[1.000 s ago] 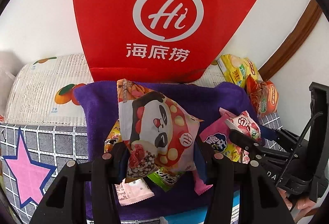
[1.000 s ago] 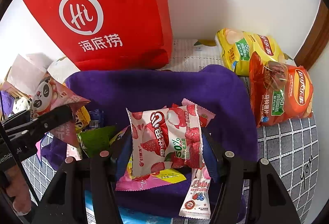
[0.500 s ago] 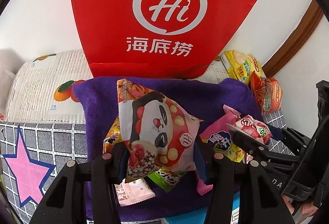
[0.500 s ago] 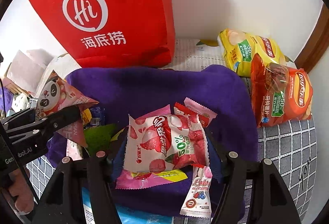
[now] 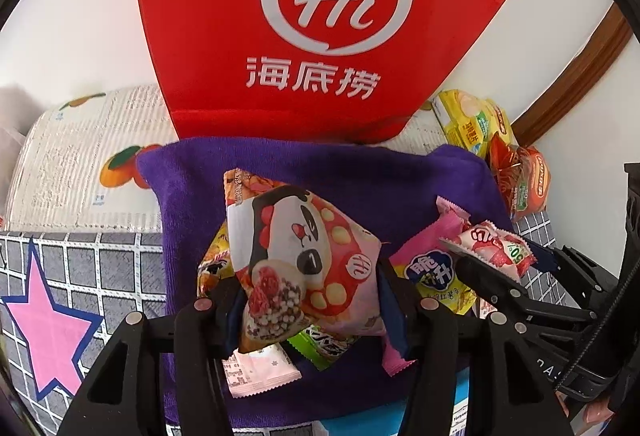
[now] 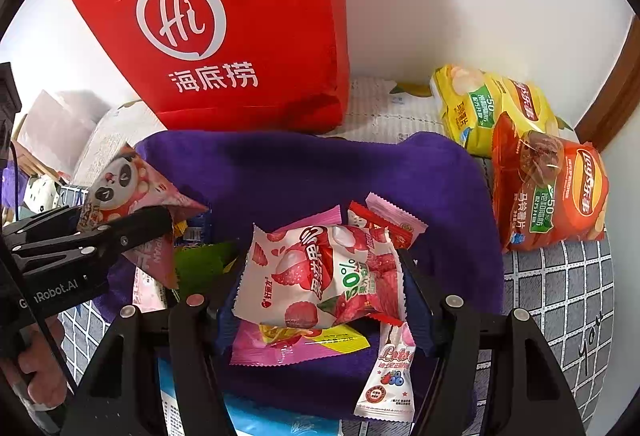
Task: Organize snacks
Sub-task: 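Open the left tool to drop the panda packet while the right drops the lychee packet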
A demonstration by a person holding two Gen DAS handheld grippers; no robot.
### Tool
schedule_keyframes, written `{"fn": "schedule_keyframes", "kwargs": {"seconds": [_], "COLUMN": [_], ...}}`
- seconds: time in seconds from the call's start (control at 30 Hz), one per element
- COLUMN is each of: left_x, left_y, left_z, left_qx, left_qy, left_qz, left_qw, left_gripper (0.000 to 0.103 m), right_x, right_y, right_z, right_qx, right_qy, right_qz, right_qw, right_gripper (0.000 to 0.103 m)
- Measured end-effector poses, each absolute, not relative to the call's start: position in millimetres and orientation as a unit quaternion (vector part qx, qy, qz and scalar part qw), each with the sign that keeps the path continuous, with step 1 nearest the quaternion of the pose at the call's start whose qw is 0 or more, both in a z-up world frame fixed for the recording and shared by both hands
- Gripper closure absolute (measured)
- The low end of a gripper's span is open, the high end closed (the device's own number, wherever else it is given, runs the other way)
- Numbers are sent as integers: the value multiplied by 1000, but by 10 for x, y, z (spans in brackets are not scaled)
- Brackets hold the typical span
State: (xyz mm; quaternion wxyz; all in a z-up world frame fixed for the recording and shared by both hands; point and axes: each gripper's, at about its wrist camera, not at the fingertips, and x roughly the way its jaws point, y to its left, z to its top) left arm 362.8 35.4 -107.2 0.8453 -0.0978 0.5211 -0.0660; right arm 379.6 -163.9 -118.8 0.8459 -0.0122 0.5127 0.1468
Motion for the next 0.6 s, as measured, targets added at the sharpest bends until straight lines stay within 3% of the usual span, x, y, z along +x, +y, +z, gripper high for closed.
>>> {"fn": "schedule_keyframes", "kwargs": {"seconds": [0.33, 0.6], "left_x": [3603, 3537], "left_y": [343, 285], "left_z": [-1039, -965], "left_qx": [-94, -72], "left_qy": [520, 520], "left_qz": [-66, -60], "left_qw": [846, 849], "left_gripper": [39, 37], "right_x": [3787, 3745], "right_y": [-1635, -1652], "right_z": [-1167, -1100], "right_qx": [-15, -10], "right_qy": [510, 504], "right_qz": [147, 146], "right_qw": [847, 851], "right_gripper": [36, 36]}}
